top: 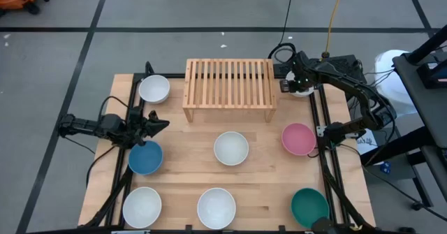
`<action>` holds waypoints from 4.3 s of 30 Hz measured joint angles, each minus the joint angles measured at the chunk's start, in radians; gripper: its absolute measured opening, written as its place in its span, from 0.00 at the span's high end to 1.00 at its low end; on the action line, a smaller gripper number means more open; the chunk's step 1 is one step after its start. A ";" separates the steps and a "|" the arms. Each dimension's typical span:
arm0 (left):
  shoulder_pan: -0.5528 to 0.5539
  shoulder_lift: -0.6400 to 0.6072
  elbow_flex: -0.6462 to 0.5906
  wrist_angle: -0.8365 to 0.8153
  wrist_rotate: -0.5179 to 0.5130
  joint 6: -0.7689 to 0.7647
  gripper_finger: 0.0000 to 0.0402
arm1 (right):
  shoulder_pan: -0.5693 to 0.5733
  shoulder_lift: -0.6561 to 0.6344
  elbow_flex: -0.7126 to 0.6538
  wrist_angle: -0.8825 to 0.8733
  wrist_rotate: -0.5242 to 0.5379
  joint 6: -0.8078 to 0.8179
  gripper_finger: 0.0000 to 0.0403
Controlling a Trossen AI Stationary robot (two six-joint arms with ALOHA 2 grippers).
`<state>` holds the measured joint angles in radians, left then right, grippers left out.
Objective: Place and stack bowls onto a shelf
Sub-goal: Put the white bowl on the shelf
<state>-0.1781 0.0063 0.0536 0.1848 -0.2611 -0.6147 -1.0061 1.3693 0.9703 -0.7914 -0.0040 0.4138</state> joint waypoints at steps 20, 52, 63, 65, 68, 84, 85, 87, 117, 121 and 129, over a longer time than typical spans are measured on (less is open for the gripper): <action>0.000 0.000 0.000 0.001 -0.001 0.000 0.86 | 0.000 0.087 0.000 -0.013 0.035 -0.108 0.76; 0.000 0.000 0.000 0.003 -0.001 -0.026 0.86 | -0.001 -0.076 -0.002 -0.102 0.048 -0.266 1.00; 0.000 0.000 0.000 0.003 -0.057 -0.026 0.86 | 0.060 -0.339 0.003 -0.167 0.079 -0.280 1.00; 0.000 0.000 0.000 0.003 -0.070 -0.026 0.86 | 0.083 -0.362 0.026 -0.178 0.079 -0.292 1.00; 0.000 0.000 0.000 0.003 -0.083 -0.038 0.86 | 0.127 -0.372 0.087 -0.186 0.077 -0.302 1.00; 0.000 0.000 0.000 0.003 -0.089 -0.049 0.86 | 0.401 -0.119 0.610 -0.216 0.014 -0.443 1.00; 0.000 0.000 0.000 0.003 -0.089 -0.049 0.86 | 0.416 -0.092 0.641 -0.234 0.002 -0.458 1.00; 0.000 0.000 0.000 0.003 -0.089 -0.049 0.86 | 0.448 -0.038 0.702 -0.278 -0.001 -0.468 1.00; 0.000 0.000 0.000 0.002 -0.089 -0.044 0.86 | 0.617 0.475 1.149 -0.727 0.005 -0.613 1.00; 0.000 0.000 0.000 0.002 -0.089 -0.045 0.86 | 0.616 0.482 1.149 -0.738 0.006 -0.617 1.00; 0.000 0.000 0.000 0.002 -0.089 -0.045 0.86 | 0.616 0.483 1.148 -0.743 0.006 -0.634 1.00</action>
<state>-0.1782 0.0064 0.0536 0.1864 -0.3496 -0.6594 -0.3904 1.8523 2.1185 -1.5348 0.0021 -0.2202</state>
